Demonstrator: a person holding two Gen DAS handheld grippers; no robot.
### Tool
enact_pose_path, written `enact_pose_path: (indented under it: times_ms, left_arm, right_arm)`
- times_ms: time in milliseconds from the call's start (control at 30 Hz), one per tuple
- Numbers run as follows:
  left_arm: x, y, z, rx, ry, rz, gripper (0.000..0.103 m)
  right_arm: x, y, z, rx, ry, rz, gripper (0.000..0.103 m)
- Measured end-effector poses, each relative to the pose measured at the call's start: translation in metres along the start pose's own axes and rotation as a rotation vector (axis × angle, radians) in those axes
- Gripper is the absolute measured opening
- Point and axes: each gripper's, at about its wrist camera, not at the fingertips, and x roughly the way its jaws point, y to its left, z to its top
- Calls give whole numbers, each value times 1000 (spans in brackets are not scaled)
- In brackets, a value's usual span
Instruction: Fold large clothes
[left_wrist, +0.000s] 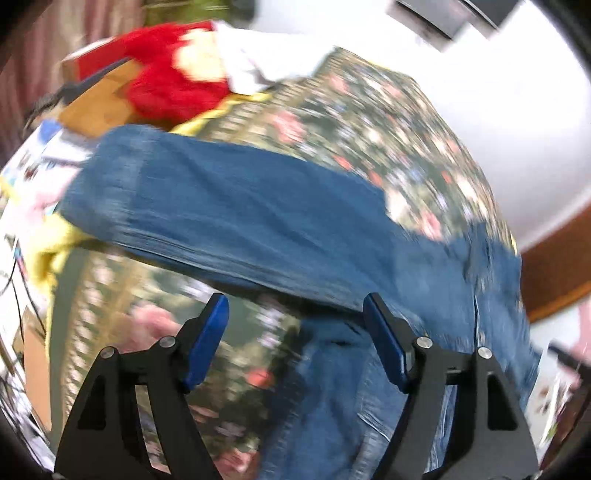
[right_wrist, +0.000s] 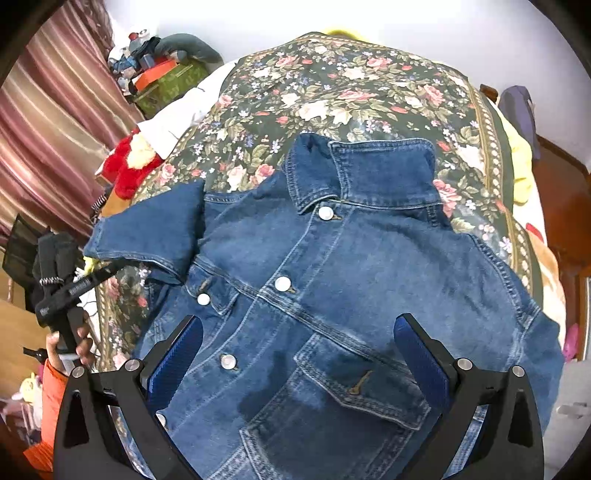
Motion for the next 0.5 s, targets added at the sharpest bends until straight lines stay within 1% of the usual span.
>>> enact_pose_path:
  times_ms: [67,133,200,233,267,300,333,367,433,500]
  left_arm:
    - [3,24,10,-81,-1,-15,74]
    - [9,39,20,-133,-3,-3,74]
    - [12,46,20,-146,-19,14,59]
    - [16,44,22,-137,-28,44,42]
    - [19,39,23,-117,-34,92,24]
    - [21,33,25,-85,-38,136,20]
    - [22,26,25,-66,-47,156,16]
    - [19,19,25,-37,-67,183,13]
    - [9,-6,23,55,-120,236,12]
    - [-6,-34,23,151,-181,256,12]
  right_arm:
    - [0,2,1,9,-14,10,103]
    - [1,3,2,19,-23,16,103]
    - [3,4,3,28,-25,20,103]
    - [6,4,3,33,-21,20,103]
    - [8,3,2,37,-17,18,103]
    - [11,3,2,39,-14,13,103]
    - [13,2,1,40,-10,7,103]
    - [16,1,1,41,-2,-1,103]
    - [21,-2,0,43,7,-9,103]
    - [24,-7,-2,47,13,-17,103]
